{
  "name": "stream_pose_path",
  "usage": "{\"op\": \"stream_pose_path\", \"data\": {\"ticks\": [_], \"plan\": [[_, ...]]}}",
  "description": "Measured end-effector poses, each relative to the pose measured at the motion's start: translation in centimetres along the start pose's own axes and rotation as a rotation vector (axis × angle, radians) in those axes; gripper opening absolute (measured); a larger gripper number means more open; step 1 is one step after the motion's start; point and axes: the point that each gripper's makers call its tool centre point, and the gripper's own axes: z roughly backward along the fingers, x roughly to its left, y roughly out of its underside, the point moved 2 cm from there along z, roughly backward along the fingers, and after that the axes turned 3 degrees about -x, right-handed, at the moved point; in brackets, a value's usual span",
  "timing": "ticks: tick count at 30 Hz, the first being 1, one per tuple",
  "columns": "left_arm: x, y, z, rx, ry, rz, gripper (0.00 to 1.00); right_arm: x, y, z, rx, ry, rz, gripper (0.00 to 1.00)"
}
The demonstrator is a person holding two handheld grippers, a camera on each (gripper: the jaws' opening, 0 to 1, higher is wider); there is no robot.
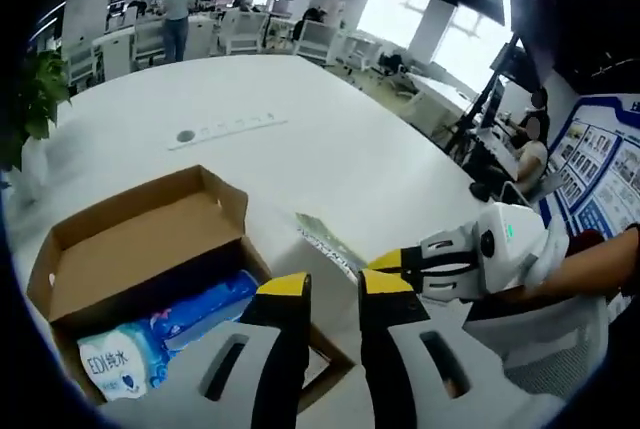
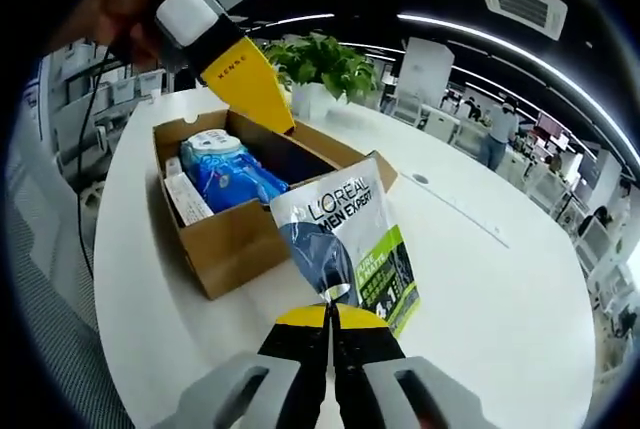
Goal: Operate the shoe box by opening the lid, removing the specified soft item, and placing it in the target area until the item is outside and the box remains undamaged.
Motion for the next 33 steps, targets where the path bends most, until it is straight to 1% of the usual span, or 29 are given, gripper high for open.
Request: {"op": "stream_pose_path", "data": {"ticks": [4,6,11,15,21,30,33], "plan": [[0.6,-0.2,1.1,-0.025,-0.018,-0.002,0.19,-0.1,0.4,-0.5,0.009,-0.004,0.010,0.00],[0.9,-0.2,1.7,-0.037,-0.024,0.004,0.20,0.0,0.6,-0.8,0.014,-0.010,0.034,0.00],[1.9,-0.1,3.2,-0.057,-0.045,-0.004,0.21,0.1,0.9,-1.4,0.018,-0.017,0.034,0.00],[3.1,0.2,4.7,-0.071,-0.070,-0.003,0.22,0.2,1.2,-1.8,0.026,-0.024,0.045,0.00],[4.3,0.6,6.7,-0.105,-0.095,0.025,0.23,-0.2,1.7,-2.6,0.051,-0.035,0.060,0.00],[6.0,1.6,8.4,-0.123,-0.109,0.045,0.26,-0.5,2.1,-3.6,0.089,-0.051,0.080,0.00],[6.6,2.0,9.1,-0.132,-0.119,0.032,0.27,-0.6,2.4,-4.0,0.110,-0.058,0.092,0.00]]}}
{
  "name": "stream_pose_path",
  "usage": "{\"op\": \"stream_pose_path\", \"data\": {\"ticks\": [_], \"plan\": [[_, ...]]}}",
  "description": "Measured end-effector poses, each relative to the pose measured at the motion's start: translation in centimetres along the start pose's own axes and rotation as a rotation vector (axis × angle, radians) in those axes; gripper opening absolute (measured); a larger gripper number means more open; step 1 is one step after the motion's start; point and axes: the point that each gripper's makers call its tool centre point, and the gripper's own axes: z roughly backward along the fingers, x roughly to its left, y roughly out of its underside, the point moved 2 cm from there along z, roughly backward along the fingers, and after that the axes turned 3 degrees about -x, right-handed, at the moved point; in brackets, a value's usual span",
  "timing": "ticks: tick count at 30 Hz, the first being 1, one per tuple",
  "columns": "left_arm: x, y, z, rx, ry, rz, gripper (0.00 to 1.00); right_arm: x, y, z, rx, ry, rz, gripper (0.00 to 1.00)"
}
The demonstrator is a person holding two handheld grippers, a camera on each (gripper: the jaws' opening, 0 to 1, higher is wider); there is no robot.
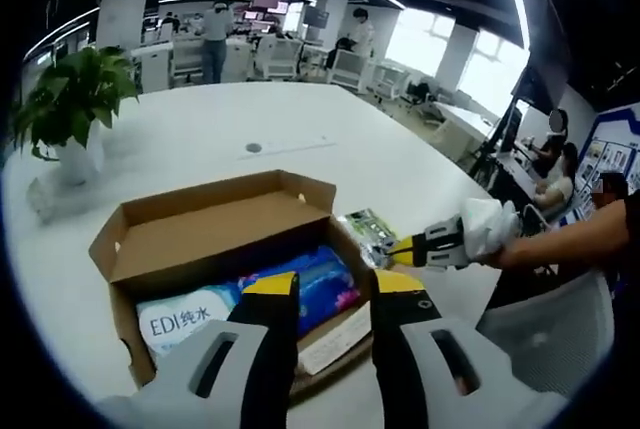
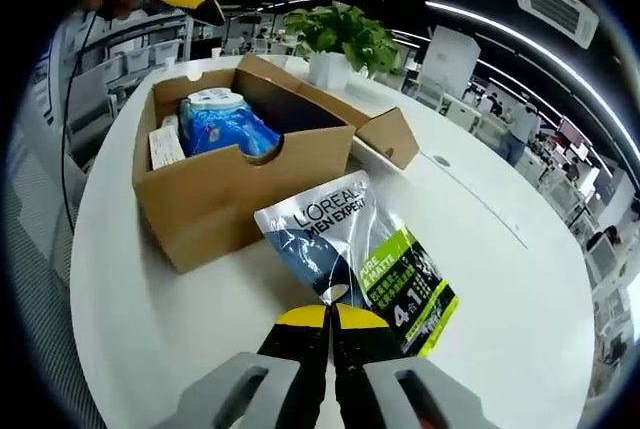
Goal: Operate the shoe box by opening the lid, removing the specified soft item, and placing it in the target area until the item is outside and the box remains undamaged.
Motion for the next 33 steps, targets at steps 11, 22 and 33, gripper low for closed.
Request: {"op": "stream_pose_path", "data": {"ticks": [11,22,33], "plan": [[2.6,1.9,1.6,0.024,-0.051,-0.009,0.33,-0.4,0.3,-1.0,0.042,-0.022,0.051,0.00],[4.9,3.9,3.4,0.057,-0.108,-0.001,0.34,-0.3,0.6,-1.6,0.081,-0.052,0.125,0.00],[6.2,4.5,4.5,0.057,-0.135,-0.002,0.35,-0.4,0.9,-1.6,0.107,-0.063,0.154,0.00]]}}
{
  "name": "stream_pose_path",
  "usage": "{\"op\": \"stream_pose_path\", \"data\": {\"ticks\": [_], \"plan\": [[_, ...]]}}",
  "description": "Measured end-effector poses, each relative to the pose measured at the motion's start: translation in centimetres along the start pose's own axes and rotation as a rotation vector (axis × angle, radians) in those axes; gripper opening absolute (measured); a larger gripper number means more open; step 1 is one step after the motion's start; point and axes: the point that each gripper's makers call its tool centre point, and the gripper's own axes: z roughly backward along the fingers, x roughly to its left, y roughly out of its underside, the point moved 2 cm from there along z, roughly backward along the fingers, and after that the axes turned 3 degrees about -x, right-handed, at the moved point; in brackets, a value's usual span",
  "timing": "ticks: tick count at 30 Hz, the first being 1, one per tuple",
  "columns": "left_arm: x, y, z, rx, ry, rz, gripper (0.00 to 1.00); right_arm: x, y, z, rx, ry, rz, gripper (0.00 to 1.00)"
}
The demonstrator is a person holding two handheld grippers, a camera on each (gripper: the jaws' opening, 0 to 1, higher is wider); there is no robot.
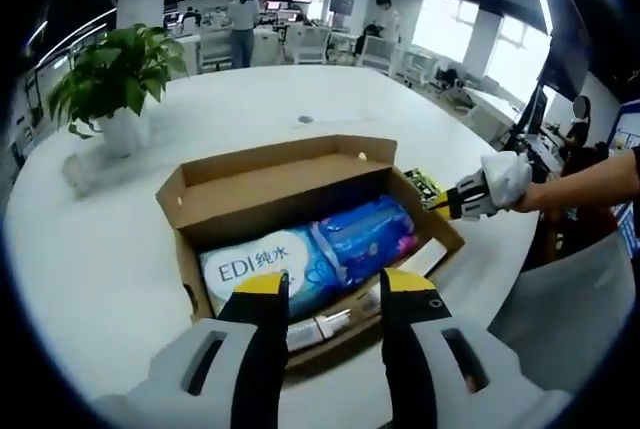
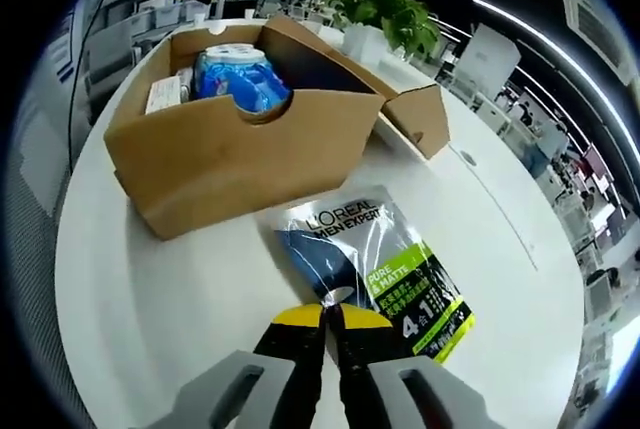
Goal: Operate the shoe box by opening the lid, removing the specified soft item, and placing it in the target area until the item is outside and the box remains undamaged.
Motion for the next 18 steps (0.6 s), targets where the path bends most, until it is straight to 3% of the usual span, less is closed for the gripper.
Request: {"op": "stream_pose_path", "data": {"ticks": [10,18], "plan": [[-0.2,-0.2,1.2,-0.037,-0.009,-0.023,0.40,-0.3,-0.9,1.2,-0.019,-0.014,0.031,0.11],[-0.6,-0.3,2.5,-0.068,-0.024,-0.109,0.50,-0.9,-2.4,2.8,-0.046,-0.004,-0.051,0.31]]}}
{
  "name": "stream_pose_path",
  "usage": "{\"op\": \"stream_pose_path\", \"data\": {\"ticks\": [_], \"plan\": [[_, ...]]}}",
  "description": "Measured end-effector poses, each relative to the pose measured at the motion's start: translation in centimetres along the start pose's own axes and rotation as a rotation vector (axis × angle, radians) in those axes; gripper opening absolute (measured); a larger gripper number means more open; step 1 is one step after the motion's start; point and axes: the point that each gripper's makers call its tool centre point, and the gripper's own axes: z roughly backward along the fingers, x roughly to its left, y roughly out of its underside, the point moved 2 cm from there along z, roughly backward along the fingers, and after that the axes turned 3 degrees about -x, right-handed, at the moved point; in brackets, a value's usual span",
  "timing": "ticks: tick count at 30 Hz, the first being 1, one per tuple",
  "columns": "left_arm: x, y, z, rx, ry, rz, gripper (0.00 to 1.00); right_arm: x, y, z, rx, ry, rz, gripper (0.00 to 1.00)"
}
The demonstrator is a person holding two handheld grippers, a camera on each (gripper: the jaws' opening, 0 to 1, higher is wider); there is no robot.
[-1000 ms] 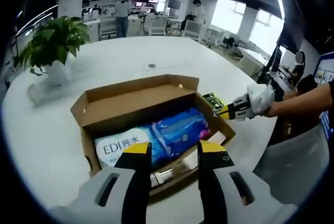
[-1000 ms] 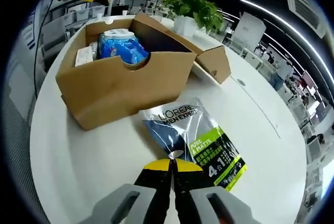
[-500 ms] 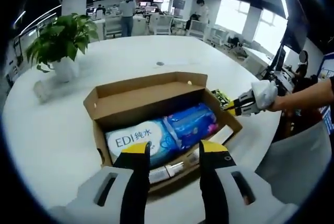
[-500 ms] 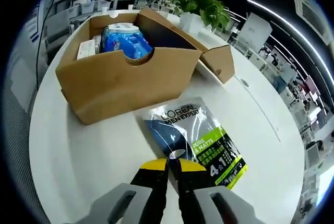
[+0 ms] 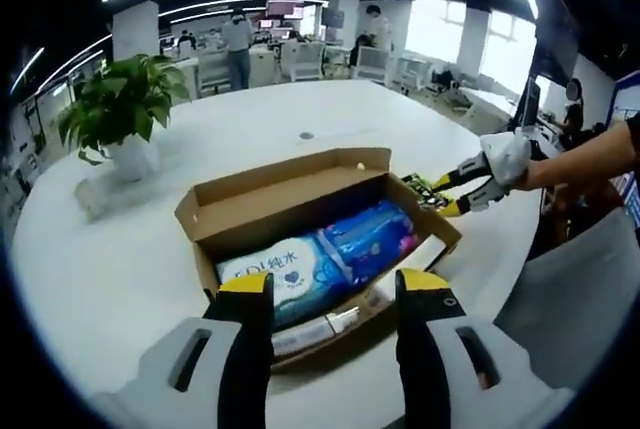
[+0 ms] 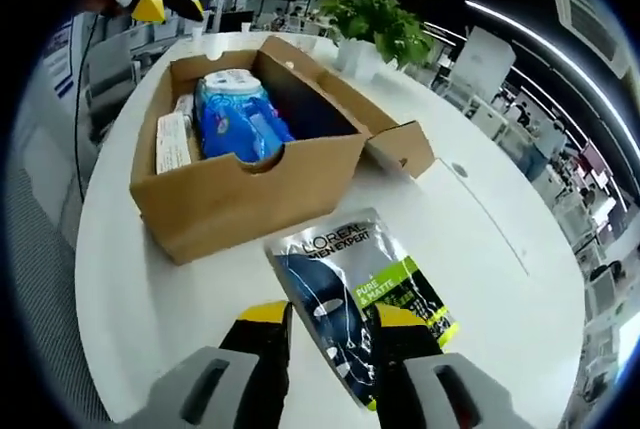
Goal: Operate the shoe box by opening the lid, removing the specified soft item, and placing it in the target area until the item is outside and the box remains undamaged.
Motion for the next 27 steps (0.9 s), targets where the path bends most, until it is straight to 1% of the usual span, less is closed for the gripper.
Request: {"op": "stream_pose_path", "data": {"ticks": [3,4,6,10,12,15,16,19,22,24,27], "plan": [[-0.1,-0.2,0.5,-0.026,0.004,-0.014,0.52,0.0,-0.7,0.8,-0.014,-0.005,-0.003,0.36],[-0.2,-0.4,0.7,-0.046,0.005,-0.011,0.53,0.0,-0.9,0.9,-0.014,-0.007,-0.002,0.38],[-0.6,-0.5,1.2,-0.063,0.010,0.002,0.55,0.0,-1.3,1.5,-0.013,-0.011,0.001,0.42],[-1.3,-0.3,2.1,-0.076,0.014,-0.008,0.62,-0.3,-2.5,2.8,-0.036,-0.016,-0.004,0.48],[-1.6,-0.4,2.3,-0.083,0.018,-0.008,0.65,-0.3,-3.0,3.2,-0.038,-0.030,-0.006,0.52],[-2.0,-1.2,3.1,-0.140,0.016,-0.006,0.69,-0.2,-3.7,3.9,-0.034,-0.045,0.002,0.58],[-2.1,-1.3,3.3,-0.145,0.016,0.000,0.69,-0.1,-3.9,4.1,-0.035,-0.047,0.006,0.59],[-2.4,-2.1,4.0,-0.211,0.014,-0.016,0.70,-0.1,-4.9,4.7,-0.057,-0.041,0.011,0.59],[-2.8,-2.6,4.9,-0.244,0.009,-0.025,0.76,-0.1,-5.7,5.0,-0.073,-0.036,0.001,0.62],[-3.0,-2.6,5.5,-0.252,0.006,-0.037,0.77,0.0,-6.2,5.3,-0.077,-0.032,-0.003,0.64],[-3.4,-2.2,6.2,-0.235,0.005,-0.069,0.82,0.5,-7.1,5.7,-0.078,-0.056,-0.014,0.69]]}}
